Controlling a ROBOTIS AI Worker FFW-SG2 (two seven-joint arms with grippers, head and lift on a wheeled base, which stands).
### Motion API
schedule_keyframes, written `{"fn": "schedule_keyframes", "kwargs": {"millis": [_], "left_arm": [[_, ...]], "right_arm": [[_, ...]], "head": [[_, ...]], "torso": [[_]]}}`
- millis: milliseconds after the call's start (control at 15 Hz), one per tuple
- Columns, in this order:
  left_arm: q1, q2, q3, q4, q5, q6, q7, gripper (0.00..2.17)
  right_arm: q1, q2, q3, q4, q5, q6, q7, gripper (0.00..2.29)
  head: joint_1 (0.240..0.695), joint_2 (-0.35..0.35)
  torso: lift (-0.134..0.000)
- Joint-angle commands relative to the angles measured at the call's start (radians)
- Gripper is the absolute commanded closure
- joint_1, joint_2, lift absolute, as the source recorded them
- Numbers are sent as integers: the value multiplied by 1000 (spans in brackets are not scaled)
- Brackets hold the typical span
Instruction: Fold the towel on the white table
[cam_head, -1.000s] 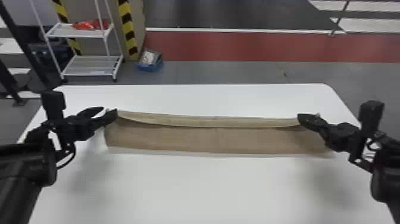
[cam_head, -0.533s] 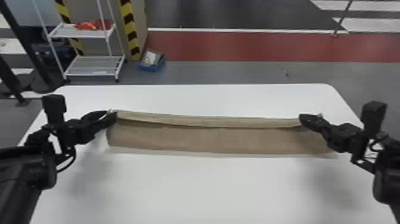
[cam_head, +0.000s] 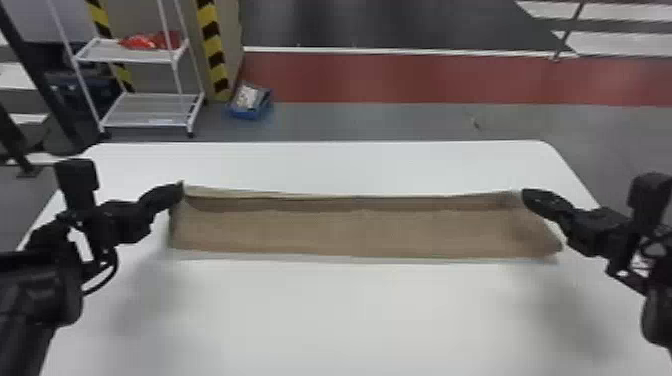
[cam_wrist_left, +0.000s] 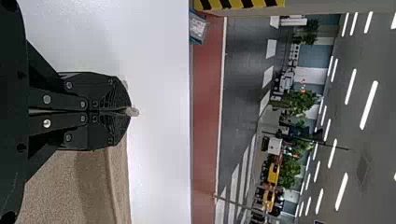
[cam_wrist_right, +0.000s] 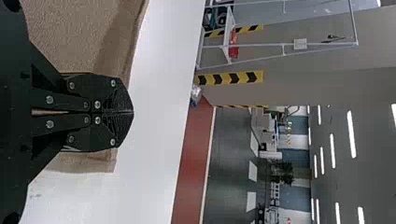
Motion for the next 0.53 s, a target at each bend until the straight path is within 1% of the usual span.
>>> {"fn": "schedule_keyframes", "kwargs": {"millis": [0, 67, 133, 200, 333, 467], "left_arm": [[2, -4, -12, -16, 1, 4, -1, 1433], [1, -7, -17, -16, 1, 4, -2, 1433], [-3, -10, -25, -16, 0, 4, -1, 1433], [-7, -12, -37, -16, 0, 4, 1, 1433], [-23, -16, -60, -16, -3, 4, 1, 1433], [-39, -21, -84, -5, -10, 4, 1, 1433]], "right_arm": [[5, -23, -15, 34, 2, -44, -15, 782], [5, -33, -16, 59, -1, -83, -35, 566], [4, -37, -22, 74, -9, -99, -55, 481], [1, -45, -30, 93, -15, -108, -77, 451], [-25, -59, -47, 143, -17, -120, -84, 454], [-33, -63, -41, 157, -7, -120, -97, 454]], "head": [[695, -67], [695, -79], [695, -89], [695, -100], [695, -123], [695, -156]], "torso": [[-123], [-123], [-123], [-123], [-123], [-123]]}}
